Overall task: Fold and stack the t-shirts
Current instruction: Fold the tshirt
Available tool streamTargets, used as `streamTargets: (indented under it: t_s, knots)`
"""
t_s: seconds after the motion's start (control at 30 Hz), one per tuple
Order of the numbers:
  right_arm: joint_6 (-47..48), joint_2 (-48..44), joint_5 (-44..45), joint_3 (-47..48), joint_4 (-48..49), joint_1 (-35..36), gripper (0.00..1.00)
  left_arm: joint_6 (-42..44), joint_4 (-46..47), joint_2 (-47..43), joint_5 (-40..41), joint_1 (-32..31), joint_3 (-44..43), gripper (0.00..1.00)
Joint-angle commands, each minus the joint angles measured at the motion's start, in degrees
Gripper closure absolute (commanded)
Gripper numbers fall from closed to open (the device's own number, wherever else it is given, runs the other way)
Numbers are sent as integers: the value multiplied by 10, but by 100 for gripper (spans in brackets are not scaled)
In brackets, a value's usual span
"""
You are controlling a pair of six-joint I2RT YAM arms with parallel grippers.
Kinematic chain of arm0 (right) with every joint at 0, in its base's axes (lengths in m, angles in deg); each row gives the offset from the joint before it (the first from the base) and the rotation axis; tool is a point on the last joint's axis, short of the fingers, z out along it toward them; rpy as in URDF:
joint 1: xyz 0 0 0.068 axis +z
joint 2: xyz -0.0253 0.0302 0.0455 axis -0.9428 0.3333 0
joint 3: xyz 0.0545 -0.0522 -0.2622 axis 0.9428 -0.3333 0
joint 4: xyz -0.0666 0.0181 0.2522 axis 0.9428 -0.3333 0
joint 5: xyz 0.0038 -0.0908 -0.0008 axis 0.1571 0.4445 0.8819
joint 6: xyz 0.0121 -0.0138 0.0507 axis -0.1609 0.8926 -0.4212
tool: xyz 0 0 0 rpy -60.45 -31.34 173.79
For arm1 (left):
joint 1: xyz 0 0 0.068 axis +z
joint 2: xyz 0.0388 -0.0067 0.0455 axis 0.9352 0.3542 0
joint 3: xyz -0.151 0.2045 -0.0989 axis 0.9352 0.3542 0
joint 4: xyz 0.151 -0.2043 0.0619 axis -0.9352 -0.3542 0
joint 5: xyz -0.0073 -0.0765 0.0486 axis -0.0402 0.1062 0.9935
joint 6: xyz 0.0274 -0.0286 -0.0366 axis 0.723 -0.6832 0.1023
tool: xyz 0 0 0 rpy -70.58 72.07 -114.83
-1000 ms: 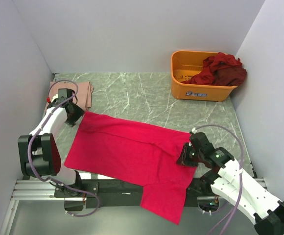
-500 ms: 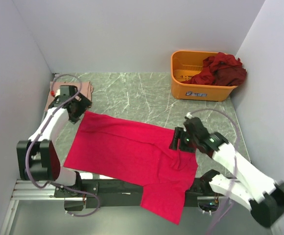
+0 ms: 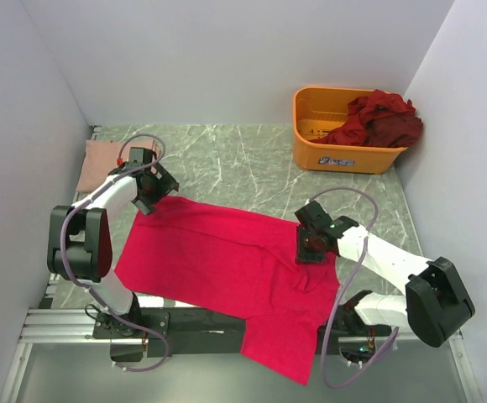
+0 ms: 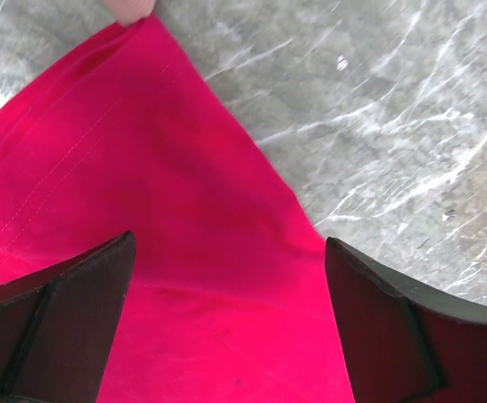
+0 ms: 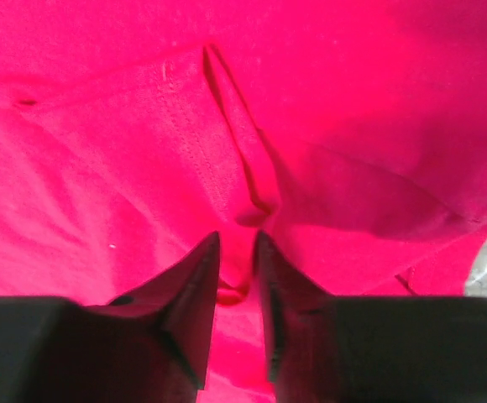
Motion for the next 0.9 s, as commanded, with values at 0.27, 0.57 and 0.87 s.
streamTargets:
  t_s: [0.27, 0.57, 0.87]
  knots:
    - [40, -84, -43, -36, 49, 35, 100, 22, 24, 32, 32, 2, -36, 1]
    - [27, -119, -71, -60, 59, 168, 100, 24, 14, 62, 52, 16, -62, 1]
    - [-10, -144, -76, -81, 63, 305, 85, 36, -6, 79, 61, 28, -84, 1]
